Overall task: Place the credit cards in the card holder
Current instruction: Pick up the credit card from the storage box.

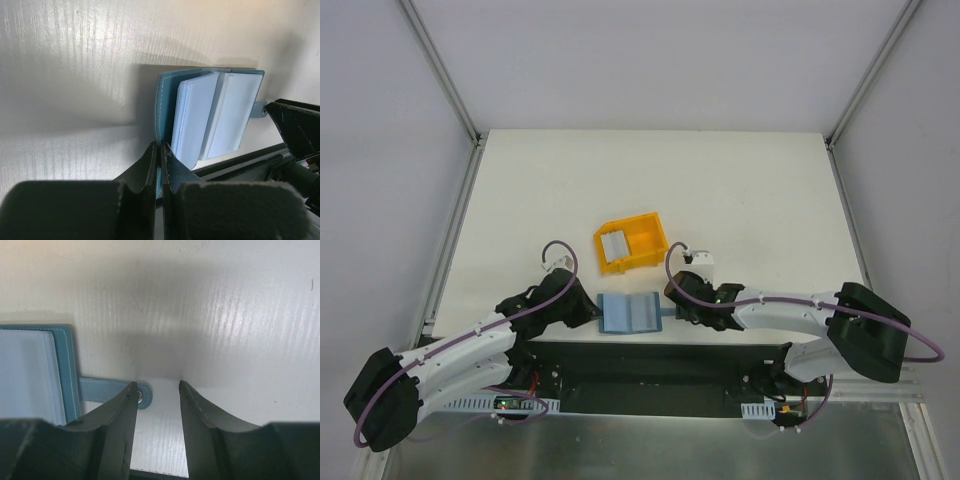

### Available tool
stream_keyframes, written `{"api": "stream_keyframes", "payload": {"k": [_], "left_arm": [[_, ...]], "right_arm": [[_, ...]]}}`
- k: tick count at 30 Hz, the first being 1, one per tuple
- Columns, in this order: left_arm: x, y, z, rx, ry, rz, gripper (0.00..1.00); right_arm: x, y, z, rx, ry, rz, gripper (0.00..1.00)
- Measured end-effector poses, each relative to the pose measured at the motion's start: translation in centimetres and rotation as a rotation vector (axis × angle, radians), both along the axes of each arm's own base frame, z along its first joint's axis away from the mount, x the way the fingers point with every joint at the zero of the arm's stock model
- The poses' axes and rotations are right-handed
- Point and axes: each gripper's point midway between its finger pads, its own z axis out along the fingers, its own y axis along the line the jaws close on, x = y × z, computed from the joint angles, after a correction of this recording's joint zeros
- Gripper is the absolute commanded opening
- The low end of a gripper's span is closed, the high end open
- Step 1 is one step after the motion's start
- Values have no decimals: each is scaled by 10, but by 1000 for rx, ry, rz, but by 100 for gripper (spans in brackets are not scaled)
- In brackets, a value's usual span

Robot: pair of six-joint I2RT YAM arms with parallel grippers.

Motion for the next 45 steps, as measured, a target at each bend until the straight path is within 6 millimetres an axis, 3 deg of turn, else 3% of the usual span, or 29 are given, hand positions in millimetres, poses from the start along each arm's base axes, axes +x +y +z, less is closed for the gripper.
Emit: {"api": "stream_keyframes", "payload": {"k": [6,10,19,23,32,38,45], "left_arm": [[0,0,0,1,1,0,0],[0,0,0,1,1,0,0],[3,2,-1,16,-3,10,0],[7,2,1,25,-15,21,0],[12,2,5,28,-31,34,0],[14,1,12,9,-55,40,0],[15,1,13,3,-59,43,0]], "right_arm": [[-7,-10,1,-70,42,39,41],[-3,-5,19,-70,51,79,43],[43,58,124,173,-56,197,54],[68,88,141,228,-47,243,55],[116,143,107,270,95,309,61],[140,154,86,294,161,308,66],[148,156,66,305,219,307,68]]}}
